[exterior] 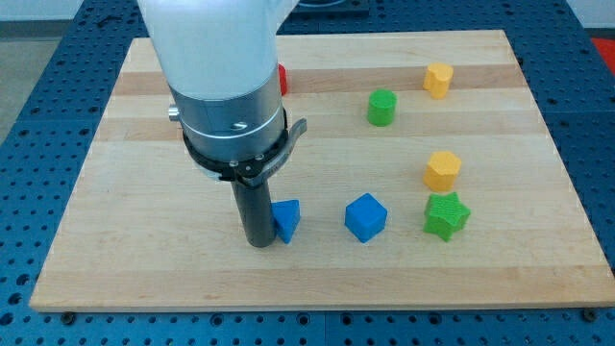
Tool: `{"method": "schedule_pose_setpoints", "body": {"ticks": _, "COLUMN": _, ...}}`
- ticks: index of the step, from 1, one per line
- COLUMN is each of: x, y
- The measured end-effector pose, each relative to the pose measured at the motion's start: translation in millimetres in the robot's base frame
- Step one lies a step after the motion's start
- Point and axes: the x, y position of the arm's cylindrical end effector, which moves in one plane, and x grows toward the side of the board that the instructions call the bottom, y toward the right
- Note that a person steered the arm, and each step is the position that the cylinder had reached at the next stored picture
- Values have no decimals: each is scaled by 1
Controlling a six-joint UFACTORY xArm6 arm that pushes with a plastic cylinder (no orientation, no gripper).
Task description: Slide the green circle towards the bottom left
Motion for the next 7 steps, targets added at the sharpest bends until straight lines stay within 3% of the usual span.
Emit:
{"method": "schedule_pose_setpoints", "body": {"ticks": 2, "x": -23, "y": -51}}
{"method": "schedule_pose_setpoints", "body": {"ticks": 3, "x": -69, "y": -41}}
{"method": "schedule_pose_setpoints", "body": {"ticks": 4, "x": -107, "y": 25}}
{"method": "schedule_pose_setpoints", "body": {"ticks": 6, "x": -134, "y": 180}}
{"method": "schedule_pose_setpoints", "body": {"ticks": 7, "x": -166, "y": 195}}
